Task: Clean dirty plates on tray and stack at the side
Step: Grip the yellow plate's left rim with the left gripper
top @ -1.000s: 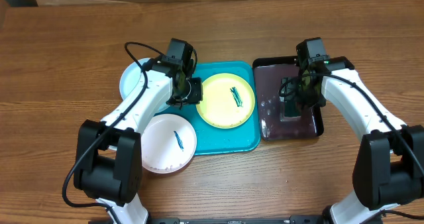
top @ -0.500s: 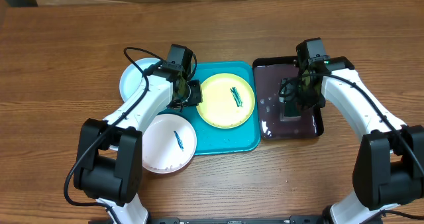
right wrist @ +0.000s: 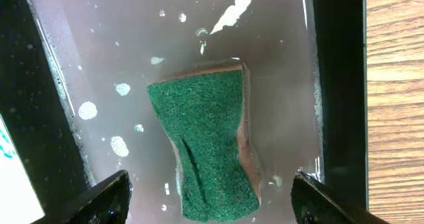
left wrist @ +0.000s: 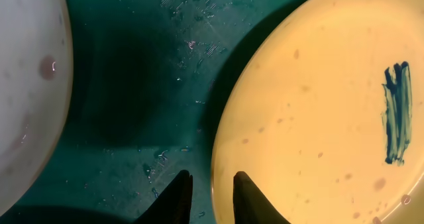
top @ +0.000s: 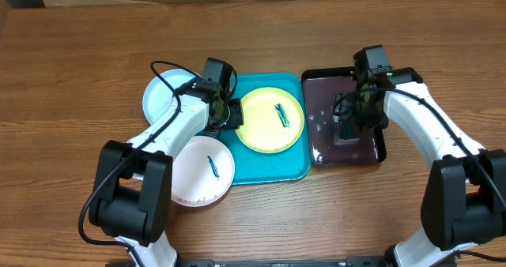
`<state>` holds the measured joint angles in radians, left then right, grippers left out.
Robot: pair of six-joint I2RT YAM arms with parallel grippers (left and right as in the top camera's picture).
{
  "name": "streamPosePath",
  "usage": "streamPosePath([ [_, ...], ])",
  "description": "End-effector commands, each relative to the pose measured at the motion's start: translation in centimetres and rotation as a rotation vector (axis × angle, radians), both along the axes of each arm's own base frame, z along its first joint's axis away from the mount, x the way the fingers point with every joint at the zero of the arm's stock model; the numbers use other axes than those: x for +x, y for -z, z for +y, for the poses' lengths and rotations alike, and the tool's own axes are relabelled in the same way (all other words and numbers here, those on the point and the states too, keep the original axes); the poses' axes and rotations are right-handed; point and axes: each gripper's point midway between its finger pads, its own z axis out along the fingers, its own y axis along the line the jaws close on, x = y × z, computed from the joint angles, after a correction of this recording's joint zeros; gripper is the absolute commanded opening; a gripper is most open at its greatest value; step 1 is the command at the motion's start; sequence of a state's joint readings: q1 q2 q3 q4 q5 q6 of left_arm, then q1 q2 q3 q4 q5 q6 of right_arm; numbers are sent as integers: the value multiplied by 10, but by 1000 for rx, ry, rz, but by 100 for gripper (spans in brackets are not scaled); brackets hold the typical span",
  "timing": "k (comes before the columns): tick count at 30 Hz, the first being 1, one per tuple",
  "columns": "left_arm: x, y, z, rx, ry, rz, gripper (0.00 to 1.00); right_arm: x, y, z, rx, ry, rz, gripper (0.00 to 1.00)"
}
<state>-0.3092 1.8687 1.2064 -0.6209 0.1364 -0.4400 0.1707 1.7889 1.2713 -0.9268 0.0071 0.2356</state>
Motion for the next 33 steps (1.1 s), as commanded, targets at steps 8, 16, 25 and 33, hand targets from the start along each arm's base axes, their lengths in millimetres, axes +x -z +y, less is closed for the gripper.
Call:
streamPosePath([
  [8,-3,13,0,18,-5,22,18,5,-9,0,6,3,-30,79],
  [16,-6,15,-3,21,6,30,19,5,-9,0,6,3,-30,79],
  [25,-3,17,-5,23,9,22,16,5,-9,0,6,3,-28,79],
  [33,-6,22,-6,28,13,39,9,0,-6,4,26,-3,-11,79],
])
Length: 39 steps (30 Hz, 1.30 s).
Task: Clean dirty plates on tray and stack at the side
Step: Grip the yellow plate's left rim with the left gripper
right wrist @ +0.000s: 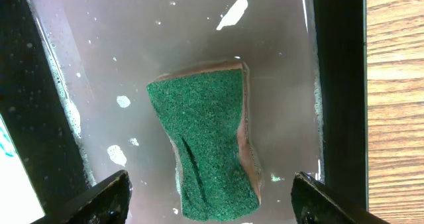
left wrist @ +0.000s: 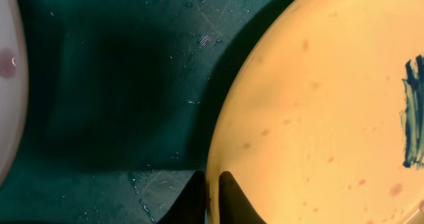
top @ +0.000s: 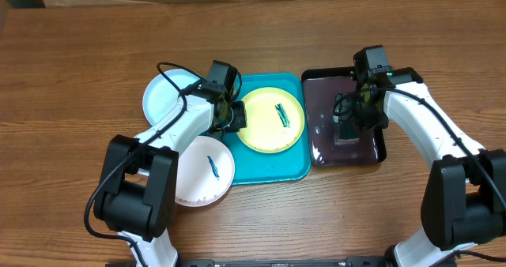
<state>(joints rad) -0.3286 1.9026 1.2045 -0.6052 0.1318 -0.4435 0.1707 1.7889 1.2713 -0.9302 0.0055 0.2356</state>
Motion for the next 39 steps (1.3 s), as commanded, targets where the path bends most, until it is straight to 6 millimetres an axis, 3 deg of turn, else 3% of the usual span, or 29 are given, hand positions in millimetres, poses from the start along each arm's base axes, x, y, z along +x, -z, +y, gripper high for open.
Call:
streamPosePath([
  [1,-4,11,0,19,-2,22,7,-1,-4,6,37,-5,-7,79],
  [12,-5,14,0,21,-1,30,4,-7,6,9,42,-14,12,77],
  [25,-5,14,0,18,-1,31,4,-2,35,7,1,-28,-71,70],
  [39,-5,14,0,18,-1,31,4,-1,48,7,6,-27,-104,56],
])
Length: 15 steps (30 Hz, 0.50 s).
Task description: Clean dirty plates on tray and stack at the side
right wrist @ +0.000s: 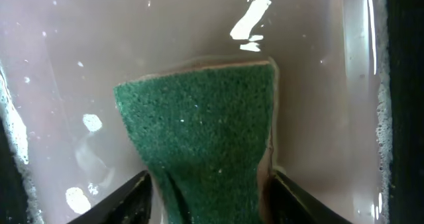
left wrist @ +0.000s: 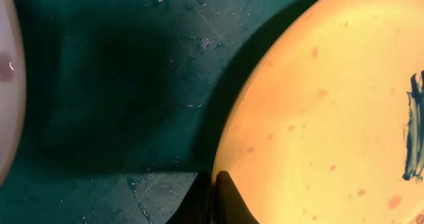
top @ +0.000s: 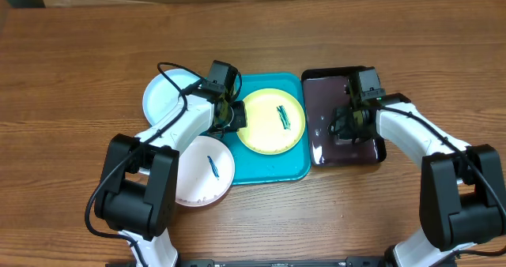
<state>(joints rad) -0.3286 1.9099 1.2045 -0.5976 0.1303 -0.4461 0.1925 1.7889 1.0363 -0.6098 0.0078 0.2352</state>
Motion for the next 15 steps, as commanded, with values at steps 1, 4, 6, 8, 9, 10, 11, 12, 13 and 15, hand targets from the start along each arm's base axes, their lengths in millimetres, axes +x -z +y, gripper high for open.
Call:
streamPosePath([
  [1,-6,12,0,17,2,32,4,3,-2,0,-7,-5,-20,54],
  [4,-6,12,0,17,2,32,4,3,-2,1,-6,-5,-23,49],
  [6,-6,12,0,17,2,32,4,4,-3,1,-6,-5,-26,45],
  [8,-6,12,0,17,2,32,4,4,-3,1,-5,-5,-27,39],
  [9,-6,12,0,17,2,32,4,4,-3,1,-5,-5,-27,38],
  [10,-6,12,0,17,2,32,4,4,-3,1,-6,-5,-27,34],
  [11,-6,12,0,18,2,32,4,4,-3,1,-5,-5,-27,26],
  [12,-6,12,0,17,2,32,4,5,-3,1,-5,-5,-27,21],
  [13,-7,12,0,18,2,34,4,6,-4,2,1,-6,-30,7],
  [15,-7,12,0,18,2,35,5,10,-12,11,50,-19,-42,4],
])
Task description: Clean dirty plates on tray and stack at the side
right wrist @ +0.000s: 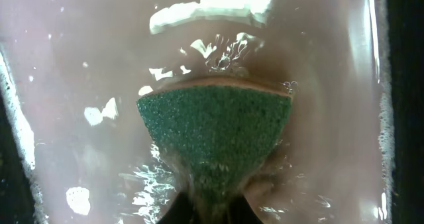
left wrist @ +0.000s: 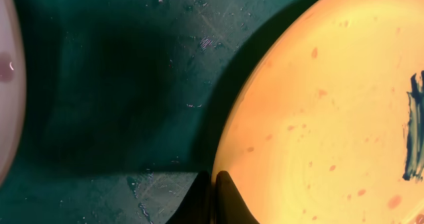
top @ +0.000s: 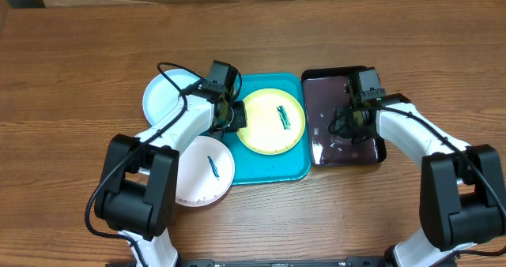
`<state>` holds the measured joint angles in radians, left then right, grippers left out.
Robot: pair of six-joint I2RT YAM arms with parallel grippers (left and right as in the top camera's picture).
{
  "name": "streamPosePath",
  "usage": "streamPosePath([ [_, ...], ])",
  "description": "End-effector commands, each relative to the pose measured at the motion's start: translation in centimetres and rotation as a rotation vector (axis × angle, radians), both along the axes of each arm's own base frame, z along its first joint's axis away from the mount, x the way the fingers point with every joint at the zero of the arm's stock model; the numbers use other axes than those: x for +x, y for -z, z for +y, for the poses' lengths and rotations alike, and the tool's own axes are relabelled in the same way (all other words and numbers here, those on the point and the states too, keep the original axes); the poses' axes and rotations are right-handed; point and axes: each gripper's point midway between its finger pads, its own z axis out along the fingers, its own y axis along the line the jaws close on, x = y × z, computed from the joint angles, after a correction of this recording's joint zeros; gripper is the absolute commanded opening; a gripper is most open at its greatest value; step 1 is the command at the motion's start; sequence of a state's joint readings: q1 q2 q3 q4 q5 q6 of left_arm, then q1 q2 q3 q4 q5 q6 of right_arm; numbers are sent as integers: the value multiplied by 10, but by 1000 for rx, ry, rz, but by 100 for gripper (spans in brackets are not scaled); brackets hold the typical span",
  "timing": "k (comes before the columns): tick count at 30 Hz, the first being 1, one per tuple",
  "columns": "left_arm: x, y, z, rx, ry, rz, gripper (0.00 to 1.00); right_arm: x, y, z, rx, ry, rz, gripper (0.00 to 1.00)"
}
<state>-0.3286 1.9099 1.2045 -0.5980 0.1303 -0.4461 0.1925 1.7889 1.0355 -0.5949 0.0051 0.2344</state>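
Note:
A yellow plate (top: 271, 120) with a green smear lies on the teal tray (top: 269, 168); my left gripper (top: 235, 118) is shut on its left rim (left wrist: 218, 164), one finger over and one under. A pink plate (top: 202, 170) with a green smear lies off the tray's left corner, beside a clean white plate (top: 164, 95). My right gripper (top: 348, 126) is down in the black water tub (top: 382, 150), shut on the green sponge (right wrist: 215, 131), which is squeezed to a wedge in rippling water.
Wooden table (top: 79, 54) all round. The tub's black walls (right wrist: 404, 105) stand close on the right of the sponge. The pink plate's edge (left wrist: 6, 105) shows at the left of the left wrist view.
My right gripper has shut on the sponge, pinching it narrow and stirring the water. The left gripper still holds the yellow plate's rim, unmoved.
At first my left gripper stood slightly open at the yellow plate's rim and the right hung wide open above the sponge. Then the left closed on the rim. The right came down with fingers either side of the sponge, and now grips it.

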Motion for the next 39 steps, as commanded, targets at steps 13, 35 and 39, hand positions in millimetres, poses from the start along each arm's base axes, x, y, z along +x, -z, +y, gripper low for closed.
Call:
streamPosePath([
  [13,-3,11,3,18,-10,26,4,12,-120,30,122,-185,-132,4],
  [35,-5,14,34,41,-193,85,4,4,-78,7,35,-31,-63,4],
  [39,-6,15,34,43,-193,87,4,9,-73,-6,-1,98,-83,4],
])
